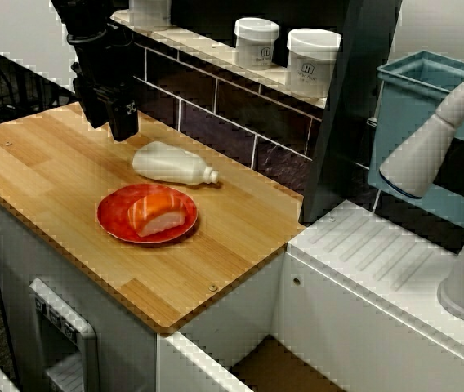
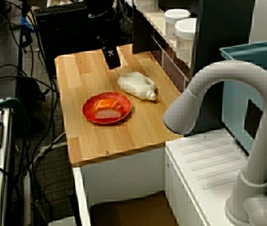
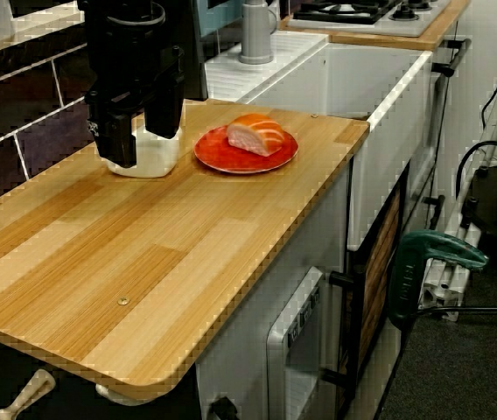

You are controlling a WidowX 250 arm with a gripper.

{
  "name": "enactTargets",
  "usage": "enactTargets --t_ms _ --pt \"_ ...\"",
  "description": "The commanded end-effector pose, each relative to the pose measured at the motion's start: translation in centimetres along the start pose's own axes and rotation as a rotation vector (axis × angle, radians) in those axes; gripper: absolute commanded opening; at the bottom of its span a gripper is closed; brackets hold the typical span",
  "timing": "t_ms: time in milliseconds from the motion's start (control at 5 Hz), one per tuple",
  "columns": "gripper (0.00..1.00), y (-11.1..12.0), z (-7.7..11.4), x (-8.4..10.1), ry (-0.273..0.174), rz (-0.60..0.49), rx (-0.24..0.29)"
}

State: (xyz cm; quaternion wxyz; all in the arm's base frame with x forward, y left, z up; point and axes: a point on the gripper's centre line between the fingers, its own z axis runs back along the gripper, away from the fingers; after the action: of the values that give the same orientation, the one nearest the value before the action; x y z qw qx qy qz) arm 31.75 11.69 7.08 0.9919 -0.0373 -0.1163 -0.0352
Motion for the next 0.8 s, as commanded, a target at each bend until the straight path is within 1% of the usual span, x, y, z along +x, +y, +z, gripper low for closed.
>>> enactTargets --t_ms 0,200,400,600 --pt "1.0 -1.0 1.1 0.9 -0.062 -0.002 0.035" --pt "1.0 -1.9 1.0 1.0 -0.067 -0.007 0.034" --pt "1.0 -2.4 0.9 0.9 -0.059 -0.031 0.025" --pt "1.0 -3.3 1.4 0.6 -0.041 -0.102 -0.024"
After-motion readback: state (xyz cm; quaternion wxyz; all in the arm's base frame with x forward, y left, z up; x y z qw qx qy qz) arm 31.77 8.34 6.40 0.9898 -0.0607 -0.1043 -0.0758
